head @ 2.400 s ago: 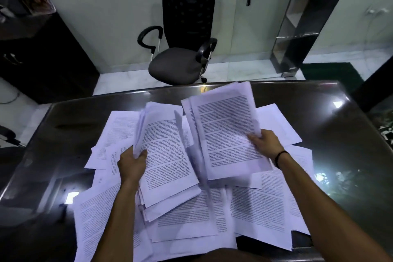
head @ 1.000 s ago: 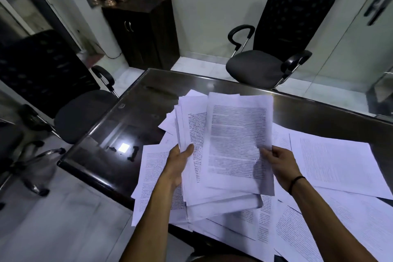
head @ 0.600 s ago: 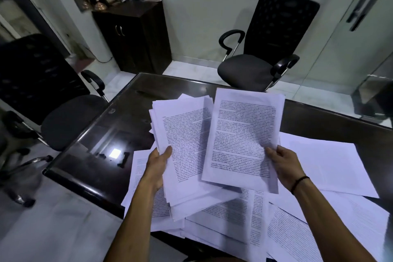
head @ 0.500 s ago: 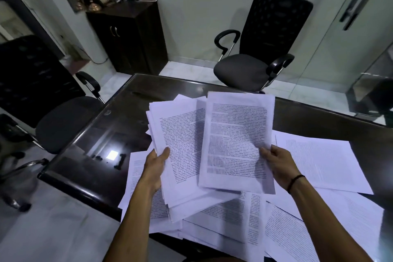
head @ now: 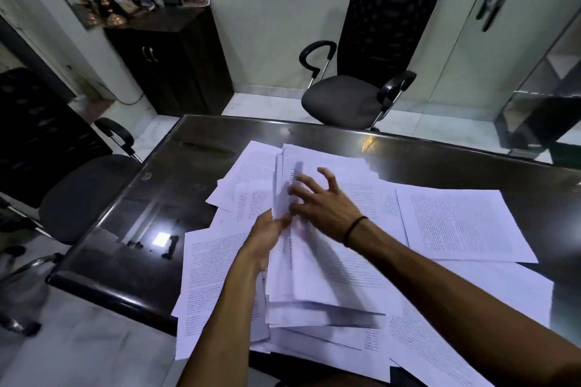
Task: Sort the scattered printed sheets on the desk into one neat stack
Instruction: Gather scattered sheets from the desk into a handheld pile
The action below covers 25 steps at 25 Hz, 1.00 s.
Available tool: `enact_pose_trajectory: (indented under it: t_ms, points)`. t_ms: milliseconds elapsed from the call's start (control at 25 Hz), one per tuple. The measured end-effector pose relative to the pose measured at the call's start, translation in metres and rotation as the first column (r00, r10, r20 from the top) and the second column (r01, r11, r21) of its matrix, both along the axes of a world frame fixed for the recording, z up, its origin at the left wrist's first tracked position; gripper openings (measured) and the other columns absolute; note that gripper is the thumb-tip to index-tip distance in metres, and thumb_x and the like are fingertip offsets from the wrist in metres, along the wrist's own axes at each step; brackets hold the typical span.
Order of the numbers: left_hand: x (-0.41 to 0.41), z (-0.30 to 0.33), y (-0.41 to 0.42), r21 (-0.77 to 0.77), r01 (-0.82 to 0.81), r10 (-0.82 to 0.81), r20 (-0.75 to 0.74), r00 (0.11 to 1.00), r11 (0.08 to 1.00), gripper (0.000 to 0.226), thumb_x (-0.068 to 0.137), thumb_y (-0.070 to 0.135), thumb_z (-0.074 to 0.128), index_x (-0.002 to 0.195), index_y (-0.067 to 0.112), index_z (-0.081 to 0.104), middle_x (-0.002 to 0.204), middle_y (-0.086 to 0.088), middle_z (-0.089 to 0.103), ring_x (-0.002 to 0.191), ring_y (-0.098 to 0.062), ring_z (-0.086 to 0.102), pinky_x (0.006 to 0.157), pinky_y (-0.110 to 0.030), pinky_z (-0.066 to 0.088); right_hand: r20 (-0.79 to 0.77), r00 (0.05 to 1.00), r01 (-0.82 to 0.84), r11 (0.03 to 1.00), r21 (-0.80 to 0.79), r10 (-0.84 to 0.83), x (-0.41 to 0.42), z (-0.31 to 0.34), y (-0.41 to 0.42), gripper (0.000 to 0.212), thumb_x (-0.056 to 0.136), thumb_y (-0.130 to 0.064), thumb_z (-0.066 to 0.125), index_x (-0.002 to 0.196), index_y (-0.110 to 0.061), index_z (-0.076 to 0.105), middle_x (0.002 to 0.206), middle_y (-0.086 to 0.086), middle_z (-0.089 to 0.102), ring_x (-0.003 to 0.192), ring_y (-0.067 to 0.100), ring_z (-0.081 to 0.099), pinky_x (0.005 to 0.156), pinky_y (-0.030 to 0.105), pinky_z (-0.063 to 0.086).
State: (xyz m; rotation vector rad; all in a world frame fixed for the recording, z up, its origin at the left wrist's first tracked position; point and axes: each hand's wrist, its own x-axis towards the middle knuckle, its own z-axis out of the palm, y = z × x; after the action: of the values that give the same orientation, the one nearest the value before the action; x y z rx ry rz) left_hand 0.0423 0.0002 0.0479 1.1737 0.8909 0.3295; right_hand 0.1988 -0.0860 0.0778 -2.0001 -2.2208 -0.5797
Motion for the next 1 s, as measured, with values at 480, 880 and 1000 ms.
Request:
enact_pose_trajectory:
  t_ms: [480,880,1000]
  points:
    - [-0.035,-0.014,-0.002,-0.230,-0.110,0.122,0.039,0.992,0.967,0.030,0.097,0.040,0.065,0.111,0.016,0.076,0.108,-0.015,0.075,0.098,-0.038,0.070,0.088,-0.051,0.058,-0.821,-0.354,0.061,0.865,-0.498,-0.448,0.027,-0.032,-0.059,0.033,0.097,-0.020,0.058,0.128,-0.008,0.055,0.127,0.011,0.066,0.112,0.026,0.065,0.102,0.046,0.050]
    - [0.030,0.034,-0.027,0.502,-0.059,0.161,-0.162,0.974,0.863,0.033,0.096,0.025,0.068,0.128,0.016,0.062,0.116,0.002,0.067,0.105,-0.021,0.065,0.088,-0.035,0.057,-0.970,0.025,0.623,0.762,-0.175,-0.243,0.027,-0.001,-0.088,0.018,0.087,-0.008,0.064,0.103,-0.014,0.058,0.091,0.004,0.068,0.080,0.025,0.061,0.070,0.037,0.051]
    - [0.045,0.041,-0.039,0.562,-0.135,0.184,-0.031,0.982,0.816,0.026,0.096,0.020,0.068,0.119,0.009,0.066,0.104,0.000,0.071,0.095,-0.021,0.069,0.075,-0.024,0.056,-0.985,0.065,0.710,0.701,-0.068,-0.161,0.026,0.009,-0.102,0.014,0.089,-0.011,0.067,0.099,-0.016,0.059,0.084,-0.004,0.065,0.077,0.017,0.061,0.067,0.034,0.051]
